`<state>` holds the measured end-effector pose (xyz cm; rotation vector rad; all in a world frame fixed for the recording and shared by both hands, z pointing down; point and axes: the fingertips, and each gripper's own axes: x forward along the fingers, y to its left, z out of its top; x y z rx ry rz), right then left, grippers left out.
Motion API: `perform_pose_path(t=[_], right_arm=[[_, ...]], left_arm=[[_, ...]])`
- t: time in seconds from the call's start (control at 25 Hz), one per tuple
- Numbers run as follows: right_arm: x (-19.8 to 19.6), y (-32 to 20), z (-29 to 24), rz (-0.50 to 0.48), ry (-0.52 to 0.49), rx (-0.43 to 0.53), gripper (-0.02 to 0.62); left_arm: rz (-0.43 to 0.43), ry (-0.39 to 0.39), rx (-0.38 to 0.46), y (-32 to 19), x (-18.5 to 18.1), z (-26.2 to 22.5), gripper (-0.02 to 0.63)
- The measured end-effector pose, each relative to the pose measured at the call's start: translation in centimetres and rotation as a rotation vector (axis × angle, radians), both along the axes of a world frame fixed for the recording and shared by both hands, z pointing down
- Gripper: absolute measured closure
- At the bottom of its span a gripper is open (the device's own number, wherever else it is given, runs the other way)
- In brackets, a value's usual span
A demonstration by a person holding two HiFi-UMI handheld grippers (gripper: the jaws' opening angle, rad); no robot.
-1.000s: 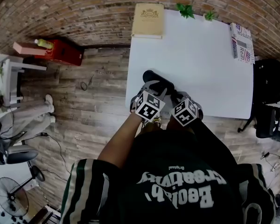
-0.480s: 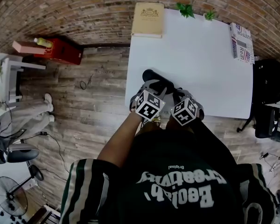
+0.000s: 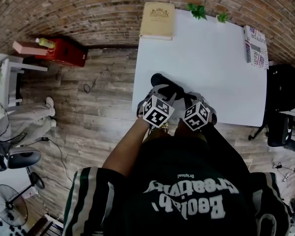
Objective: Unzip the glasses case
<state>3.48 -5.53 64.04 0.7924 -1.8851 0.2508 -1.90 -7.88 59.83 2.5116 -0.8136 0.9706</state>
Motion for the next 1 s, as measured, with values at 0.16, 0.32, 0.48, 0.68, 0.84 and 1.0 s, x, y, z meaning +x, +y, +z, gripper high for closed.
perform_pose_path(t=[0.16, 0.32, 0.48, 0.68, 0.84, 1.0], right_arm=[[0.0, -0.3, 0.0, -0.027, 0.013, 0.008, 0.580], [0.2, -0.9, -0.1, -0.069, 0.042, 0.022, 0.580], [0.3, -1.4, -0.2, -0.151, 0.081, 0.038, 0.578], [-0.4, -2.3, 0.0, -0.257, 0.114, 0.055, 0.577], [0.0, -3.1, -0.1, -0.300, 0.132, 0.058, 0.577], [-0.4, -3.7, 0.0, -0.325, 0.142, 0.068, 0.575]], left_arm=[[0.000, 0.001, -0.003, 0.0, 0.0, 0.1, 0.469], [0.000, 0.006, -0.003, -0.1, 0.0, 0.0, 0.471], [0.008, 0.010, -0.006, 0.0, 0.1, -0.1, 0.471], [0.009, 0.000, -0.005, 0.0, -0.5, 0.1, 0.471], [0.009, 0.006, -0.009, -0.1, 0.1, 0.1, 0.471], [0.009, 0.009, -0.012, -0.1, 0.1, 0.0, 0.471]])
